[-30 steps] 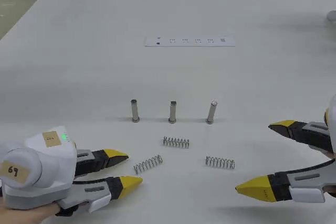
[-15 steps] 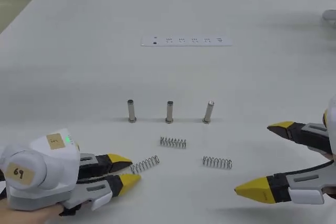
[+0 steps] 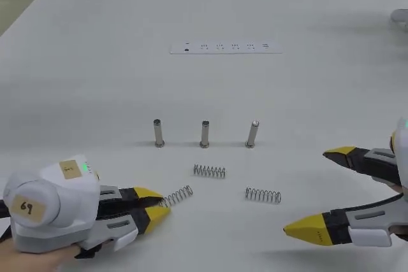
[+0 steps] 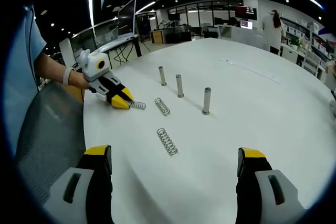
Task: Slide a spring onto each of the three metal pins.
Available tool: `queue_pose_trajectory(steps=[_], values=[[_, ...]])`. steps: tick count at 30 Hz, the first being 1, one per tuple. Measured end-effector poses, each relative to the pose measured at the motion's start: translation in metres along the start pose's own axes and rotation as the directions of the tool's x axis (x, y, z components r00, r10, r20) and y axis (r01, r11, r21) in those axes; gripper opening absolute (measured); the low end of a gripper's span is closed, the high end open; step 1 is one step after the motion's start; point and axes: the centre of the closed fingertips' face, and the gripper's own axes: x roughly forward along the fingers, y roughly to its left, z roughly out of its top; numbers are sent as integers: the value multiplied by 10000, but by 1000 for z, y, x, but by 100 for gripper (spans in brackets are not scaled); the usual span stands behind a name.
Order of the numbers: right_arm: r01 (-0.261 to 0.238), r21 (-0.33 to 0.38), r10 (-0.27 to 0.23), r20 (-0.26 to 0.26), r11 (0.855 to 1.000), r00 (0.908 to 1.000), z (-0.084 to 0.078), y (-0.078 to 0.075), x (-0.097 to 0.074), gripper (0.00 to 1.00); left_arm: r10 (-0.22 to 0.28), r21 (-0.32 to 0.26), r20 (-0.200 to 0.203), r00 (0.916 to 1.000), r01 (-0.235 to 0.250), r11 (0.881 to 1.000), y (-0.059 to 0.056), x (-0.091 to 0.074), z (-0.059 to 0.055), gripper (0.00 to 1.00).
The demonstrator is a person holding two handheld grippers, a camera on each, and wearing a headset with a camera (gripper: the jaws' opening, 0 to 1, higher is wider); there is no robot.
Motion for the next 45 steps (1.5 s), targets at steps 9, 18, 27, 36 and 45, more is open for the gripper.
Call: queue_pose_trajectory(steps=[9, 18, 27, 36, 45], values=[[5, -13, -5, 29, 10000, 10000, 0, 0, -1, 99, 47, 49, 0, 10000, -47, 10000, 0, 0, 0, 3], [-4, -21, 4, 37, 10000, 10000, 0, 1, -2, 99, 95, 167, 48, 9999, -95, 9998, 1, -2, 5, 3], [-35, -43, 35, 37, 10000, 10000, 1, 3, -1, 98, 58, 278, 267, 9996, -65, 9996, 1, -3, 16, 2], [-35, -27, 35, 40, 10000, 10000, 1, 3, -1, 98, 69, 308, 384, 9992, -81, 9995, 1, -5, 22, 2], [-72, -32, 72, 64, 10000, 10000, 3, 5, 2, 98, 27, 376, 588, 9983, -49, 9993, -1, -8, 30, 2]])
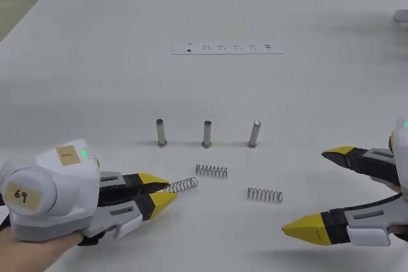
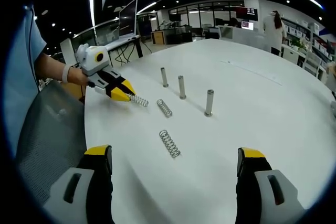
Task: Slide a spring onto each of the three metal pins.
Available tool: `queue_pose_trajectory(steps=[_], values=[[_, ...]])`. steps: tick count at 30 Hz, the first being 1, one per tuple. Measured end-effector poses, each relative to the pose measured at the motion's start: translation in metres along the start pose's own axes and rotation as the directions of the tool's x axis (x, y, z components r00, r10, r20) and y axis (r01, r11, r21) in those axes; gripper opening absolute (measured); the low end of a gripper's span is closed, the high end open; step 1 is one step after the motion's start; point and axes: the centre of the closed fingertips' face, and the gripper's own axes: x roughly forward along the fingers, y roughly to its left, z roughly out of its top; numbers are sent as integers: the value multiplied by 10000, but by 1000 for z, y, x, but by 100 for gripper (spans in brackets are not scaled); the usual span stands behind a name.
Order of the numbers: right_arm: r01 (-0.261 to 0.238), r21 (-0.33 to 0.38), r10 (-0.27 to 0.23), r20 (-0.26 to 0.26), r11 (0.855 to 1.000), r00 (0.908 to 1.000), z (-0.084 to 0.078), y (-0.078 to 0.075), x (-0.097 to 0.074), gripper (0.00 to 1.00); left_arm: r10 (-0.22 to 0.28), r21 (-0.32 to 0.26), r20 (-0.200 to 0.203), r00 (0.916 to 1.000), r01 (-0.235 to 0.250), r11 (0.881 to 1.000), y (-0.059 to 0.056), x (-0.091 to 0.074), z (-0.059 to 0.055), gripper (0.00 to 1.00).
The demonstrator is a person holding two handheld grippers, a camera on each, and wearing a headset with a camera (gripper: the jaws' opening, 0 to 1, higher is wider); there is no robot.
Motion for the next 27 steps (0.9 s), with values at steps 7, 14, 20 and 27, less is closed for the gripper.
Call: queue_pose_trajectory(steps=[7, 14, 20, 27], values=[[-127, -43, 128, 105, 9999, 9999, 5, 4, 0, 96, -208, 96, 301, 9993, 205, 9997, -7, -3, 15, 2], [-366, 182, 353, 675, 9992, 9971, 25, 11, 0, 94, -413, 287, 772, 9962, 392, 9988, -19, -6, 35, 2], [-783, -15, 782, 686, 9969, 9946, 34, 20, 2, 86, -717, 460, 1086, 9915, 670, 9967, -29, -9, 49, 2], [-1356, -112, 1361, 805, 9907, 9874, 45, 34, 7, 72, -971, 592, 1273, 9871, 901, 9942, -36, -11, 58, 2]])
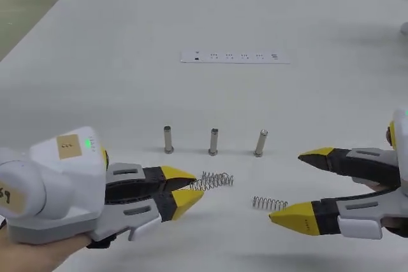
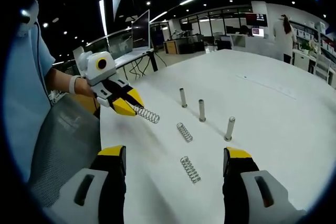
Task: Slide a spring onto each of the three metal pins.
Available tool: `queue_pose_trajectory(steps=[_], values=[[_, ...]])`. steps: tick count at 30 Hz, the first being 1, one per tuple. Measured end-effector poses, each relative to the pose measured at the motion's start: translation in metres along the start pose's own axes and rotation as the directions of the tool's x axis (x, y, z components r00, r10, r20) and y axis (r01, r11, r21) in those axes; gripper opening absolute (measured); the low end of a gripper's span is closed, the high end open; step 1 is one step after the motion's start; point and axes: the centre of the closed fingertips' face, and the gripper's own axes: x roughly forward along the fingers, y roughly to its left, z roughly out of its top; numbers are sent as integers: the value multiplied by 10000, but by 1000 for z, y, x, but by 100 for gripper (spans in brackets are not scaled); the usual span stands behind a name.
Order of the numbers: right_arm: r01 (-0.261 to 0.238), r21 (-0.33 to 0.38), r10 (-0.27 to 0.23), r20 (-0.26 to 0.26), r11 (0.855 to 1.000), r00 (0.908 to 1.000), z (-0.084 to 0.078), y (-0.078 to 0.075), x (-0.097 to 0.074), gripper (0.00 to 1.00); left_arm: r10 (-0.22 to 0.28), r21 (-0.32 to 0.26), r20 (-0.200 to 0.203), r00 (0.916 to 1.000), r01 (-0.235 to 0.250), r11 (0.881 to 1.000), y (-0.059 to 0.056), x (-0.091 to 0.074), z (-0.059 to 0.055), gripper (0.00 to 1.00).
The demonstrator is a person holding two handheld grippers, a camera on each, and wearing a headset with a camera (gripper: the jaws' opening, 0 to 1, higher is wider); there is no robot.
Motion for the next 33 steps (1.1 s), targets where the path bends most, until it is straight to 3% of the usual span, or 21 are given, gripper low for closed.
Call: queue_pose_trajectory(steps=[5, 8, 14, 17, 22, 33], values=[[-594, 42, 594, -25, 9982, 9982, 5, 11, 7, 56, -171, 43, 95, 9998, 171, 9998, -4, 1, 4, 2], [-1143, 915, 1109, 412, 9892, 9930, 12, 21, 12, 48, -187, 81, 111, 9998, 186, 9998, -5, 2, 5, 2], [-1300, 2019, 1051, 1295, 9707, 9860, 23, 21, 18, 42, -161, 69, 225, 9996, 160, 9998, -6, 4, 8, 2], [-1345, 2083, 1079, 1341, 9688, 9851, 24, 22, 20, 40, -190, 66, 264, 9995, 188, 9998, -6, 5, 10, 2], [-1700, 1958, 1474, 1247, 9658, 9812, 26, 31, 24, 27, -265, 107, 355, 9990, 261, 9996, -8, 6, 14, 2], [-2134, 2089, 1906, 1241, 9544, 9738, 25, 37, 29, 26, -505, 129, 493, 9975, 499, 9987, -14, 7, 18, 2]])
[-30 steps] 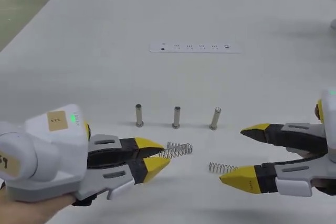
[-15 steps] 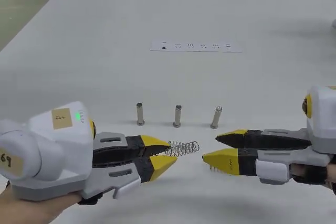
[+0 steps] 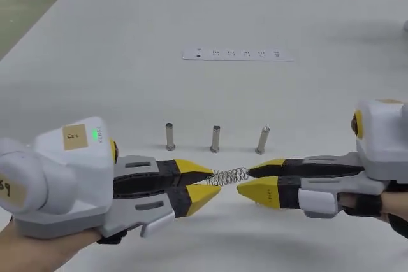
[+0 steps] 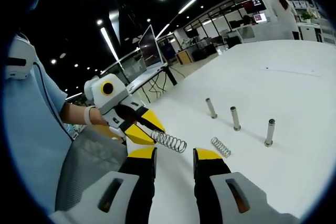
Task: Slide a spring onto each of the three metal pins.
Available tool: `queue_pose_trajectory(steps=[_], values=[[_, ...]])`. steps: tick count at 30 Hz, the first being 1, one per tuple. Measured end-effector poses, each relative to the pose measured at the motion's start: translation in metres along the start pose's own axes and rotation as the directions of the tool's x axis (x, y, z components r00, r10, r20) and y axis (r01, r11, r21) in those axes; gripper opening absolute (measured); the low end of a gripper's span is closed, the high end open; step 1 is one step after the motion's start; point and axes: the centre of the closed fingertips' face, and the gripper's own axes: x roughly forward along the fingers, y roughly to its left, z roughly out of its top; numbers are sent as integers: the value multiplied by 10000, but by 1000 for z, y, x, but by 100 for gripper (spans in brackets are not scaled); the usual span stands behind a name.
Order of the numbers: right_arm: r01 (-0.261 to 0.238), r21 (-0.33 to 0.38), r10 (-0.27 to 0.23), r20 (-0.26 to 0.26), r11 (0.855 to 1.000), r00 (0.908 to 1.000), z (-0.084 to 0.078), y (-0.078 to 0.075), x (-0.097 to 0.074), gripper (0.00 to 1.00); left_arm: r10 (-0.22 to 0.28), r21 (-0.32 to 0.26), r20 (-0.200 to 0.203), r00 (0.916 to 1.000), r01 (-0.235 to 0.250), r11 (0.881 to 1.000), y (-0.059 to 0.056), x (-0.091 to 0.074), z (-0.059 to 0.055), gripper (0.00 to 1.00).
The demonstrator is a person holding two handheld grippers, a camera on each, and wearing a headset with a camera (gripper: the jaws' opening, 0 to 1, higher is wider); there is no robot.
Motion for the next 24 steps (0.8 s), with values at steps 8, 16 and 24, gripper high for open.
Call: queue_pose_trajectory(steps=[8, 16, 24], values=[[-341, 266, 340, 67, 9991, 9994, 0, 6, 1, 21, -79, -14, 12, 10000, 79, 10000, -2, 1, 0, 2], [-359, 424, 353, 152, 9985, 9993, 0, 6, -1, 18, -156, -50, -16, 9999, 156, 9999, -4, 1, -1, 2], [-438, 602, 423, 253, 9972, 9988, 1, 6, 0, 19, -202, -52, 77, 9998, 203, 9998, -4, 1, 1, 2]])
